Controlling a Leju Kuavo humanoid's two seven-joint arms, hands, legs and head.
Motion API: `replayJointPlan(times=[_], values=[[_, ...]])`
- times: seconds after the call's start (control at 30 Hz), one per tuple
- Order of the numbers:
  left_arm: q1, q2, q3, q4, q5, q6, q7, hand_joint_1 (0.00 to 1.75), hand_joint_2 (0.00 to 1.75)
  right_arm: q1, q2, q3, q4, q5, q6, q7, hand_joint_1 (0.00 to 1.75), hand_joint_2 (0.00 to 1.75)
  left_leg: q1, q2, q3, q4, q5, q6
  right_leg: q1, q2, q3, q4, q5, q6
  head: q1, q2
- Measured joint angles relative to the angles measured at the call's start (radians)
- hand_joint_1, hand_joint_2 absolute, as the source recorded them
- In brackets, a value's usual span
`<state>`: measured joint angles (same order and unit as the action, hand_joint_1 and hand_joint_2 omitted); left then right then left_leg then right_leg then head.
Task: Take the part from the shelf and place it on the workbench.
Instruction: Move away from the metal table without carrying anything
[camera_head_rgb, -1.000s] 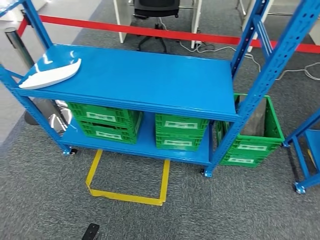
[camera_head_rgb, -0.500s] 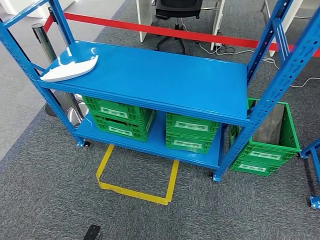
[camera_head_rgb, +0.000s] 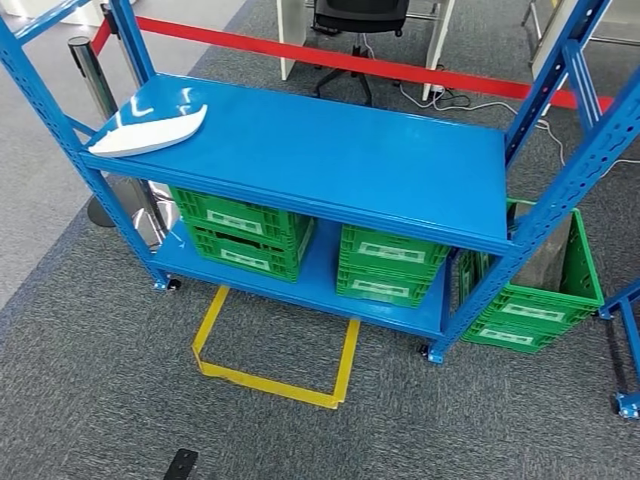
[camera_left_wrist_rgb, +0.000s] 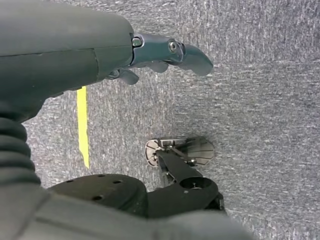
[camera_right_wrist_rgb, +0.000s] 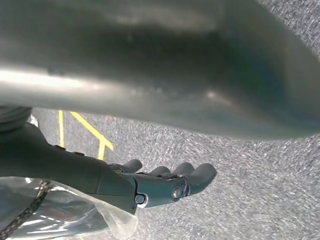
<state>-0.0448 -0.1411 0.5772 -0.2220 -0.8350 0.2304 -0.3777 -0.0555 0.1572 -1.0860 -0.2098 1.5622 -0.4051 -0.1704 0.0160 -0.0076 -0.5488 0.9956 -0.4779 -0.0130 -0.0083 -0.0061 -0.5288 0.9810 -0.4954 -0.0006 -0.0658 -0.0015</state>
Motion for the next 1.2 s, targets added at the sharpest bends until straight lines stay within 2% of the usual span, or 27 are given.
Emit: replayJointPlan(times=[0.07, 0.2, 0.47, 0.57, 0.67, 0.73, 0.8, 0.83, 0.87, 0.9, 0.97, 1.0, 1.03, 1.13, 1.2], values=[[0.000, 0.000, 0.000, 0.000, 0.000, -0.002, 0.000, 0.00, 1.75, 0.000, 0.000, 0.000, 0.000, 0.001, 0.000, 0.000, 0.00, 0.00, -0.001, 0.000, 0.000, 0.000, 0.000, 0.000, -0.002, 0.000, 0.000, 0.000, -0.001, 0.013, 0.000, 0.000], [0.000, 0.001, 0.001, 0.000, 0.000, -0.008, -0.004, 0.00, 0.00, 0.000, 0.000, 0.000, 0.000, 0.001, 0.002, -0.001, 0.00, 0.00, 0.000, 0.000, 0.000, 0.000, 0.000, 0.000, -0.001, 0.000, -0.001, 0.001, -0.002, 0.017, 0.000, 0.000], [0.000, 0.001, 0.002, 0.000, -0.001, -0.005, -0.004, 0.00, 0.00, 0.000, 0.000, 0.000, 0.000, -0.015, 0.008, -0.006, 0.00, 0.00, 0.002, 0.000, -0.001, 0.003, 0.000, 0.000, 0.001, -0.001, -0.005, 0.005, -0.002, 0.018, -0.001, 0.000], [0.000, 0.001, 0.002, 0.000, -0.001, -0.005, -0.004, 0.00, 0.00, 0.000, 0.000, 0.000, 0.000, -0.018, 0.009, -0.006, 0.00, 0.00, -0.001, 0.000, -0.001, 0.004, 0.000, 0.004, -0.002, -0.001, -0.005, 0.004, 0.000, 0.022, -0.001, 0.000], [0.000, 0.001, 0.002, 0.000, -0.002, -0.005, -0.004, 0.00, 0.00, -0.001, 0.002, 0.000, 0.000, -0.018, 0.009, -0.006, 0.00, 0.00, 0.003, 0.002, 0.004, -0.012, 0.010, 0.016, -0.004, 0.001, -0.010, 0.011, -0.009, 0.030, 0.000, 0.000], [-0.001, 0.000, 0.002, 0.000, -0.003, -0.005, -0.004, 0.00, 0.00, -0.001, 0.002, 0.000, 0.000, -0.019, 0.009, -0.006, 0.00, 0.00, 0.011, 0.004, 0.008, -0.025, 0.018, 0.024, -0.005, 0.004, -0.045, 0.083, -0.055, 0.035, 0.001, 0.000], [-0.001, 0.000, 0.002, 0.000, -0.003, -0.005, -0.003, 0.00, 0.00, 0.000, 0.002, 0.000, 0.000, -0.019, 0.009, -0.006, 0.00, 0.00, 0.013, 0.006, 0.006, -0.026, 0.019, 0.026, -0.009, 0.005, -0.108, 0.218, -0.119, 0.042, 0.003, 0.000], [0.000, -0.001, 0.002, 0.000, -0.003, -0.005, -0.003, 0.00, 0.00, 0.001, 0.002, 0.000, 0.000, -0.020, 0.009, -0.006, 0.00, 0.00, 0.014, 0.006, 0.005, -0.026, 0.019, 0.025, -0.012, 0.005, -0.132, 0.269, -0.135, 0.045, 0.003, 0.000], [0.000, -0.001, 0.002, 0.000, -0.003, -0.005, -0.003, 0.00, 0.00, 0.002, 0.002, 0.000, 0.000, -0.021, 0.009, -0.005, 0.00, 0.00, 0.015, 0.007, 0.005, -0.026, 0.019, 0.023, -0.015, 0.004, -0.140, 0.285, -0.131, 0.048, 0.003, 0.000], [0.001, -0.002, 0.002, 0.000, -0.003, -0.005, -0.003, 0.00, 0.00, 0.002, 0.002, 0.000, 0.000, -0.021, 0.009, -0.005, 0.00, 0.00, 0.017, 0.007, 0.006, -0.025, 0.018, 0.020, -0.018, 0.004, -0.128, 0.260, -0.107, 0.050, 0.003, 0.000], [0.001, -0.002, 0.002, 0.000, -0.003, -0.005, -0.003, 0.00, 0.00, 0.002, 0.002, 0.000, 0.000, -0.020, 0.009, -0.004, 0.00, 0.00, 0.022, 0.007, 0.011, -0.025, 0.016, 0.009, -0.021, -0.001, -0.060, 0.125, -0.038, 0.052, 0.003, 0.000], [0.000, -0.002, 0.002, 0.000, -0.003, -0.005, -0.003, 0.00, 0.00, 0.000, 0.002, 0.000, 0.000, -0.019, 0.009, -0.004, 0.00, 0.00, 0.023, 0.007, 0.012, -0.024, 0.015, 0.000, -0.018, -0.003, -0.028, 0.059, -0.017, 0.049, 0.003, 0.000], [0.000, -0.003, 0.002, 0.000, -0.004, -0.005, -0.003, 0.00, 0.00, -0.003, 0.002, 0.000, 0.000, -0.019, 0.009, -0.005, 0.00, 0.00, 0.024, 0.007, 0.013, -0.025, 0.015, -0.009, -0.014, -0.005, -0.005, 0.015, -0.006, 0.043, 0.002, 0.000], [-0.001, -0.005, 0.002, 0.000, -0.005, -0.006, -0.003, 0.00, 0.00, -0.004, 0.002, 0.000, 0.000, -0.021, 0.009, -0.005, 0.00, 0.00, 0.030, 0.010, 0.015, -0.037, 0.023, -0.034, -0.001, -0.002, 0.010, -0.011, -0.002, 0.018, 0.001, 0.000], [-0.001, -0.006, 0.002, 0.000, -0.006, -0.006, -0.003, 0.00, 0.00, -0.003, 0.002, 0.000, 0.000, -0.022, 0.009, -0.006, 0.00, 0.00, 0.031, 0.011, 0.010, -0.019, 0.006, -0.042, -0.004, -0.001, 0.016, -0.026, 0.008, -0.001, 0.000, 0.000]])
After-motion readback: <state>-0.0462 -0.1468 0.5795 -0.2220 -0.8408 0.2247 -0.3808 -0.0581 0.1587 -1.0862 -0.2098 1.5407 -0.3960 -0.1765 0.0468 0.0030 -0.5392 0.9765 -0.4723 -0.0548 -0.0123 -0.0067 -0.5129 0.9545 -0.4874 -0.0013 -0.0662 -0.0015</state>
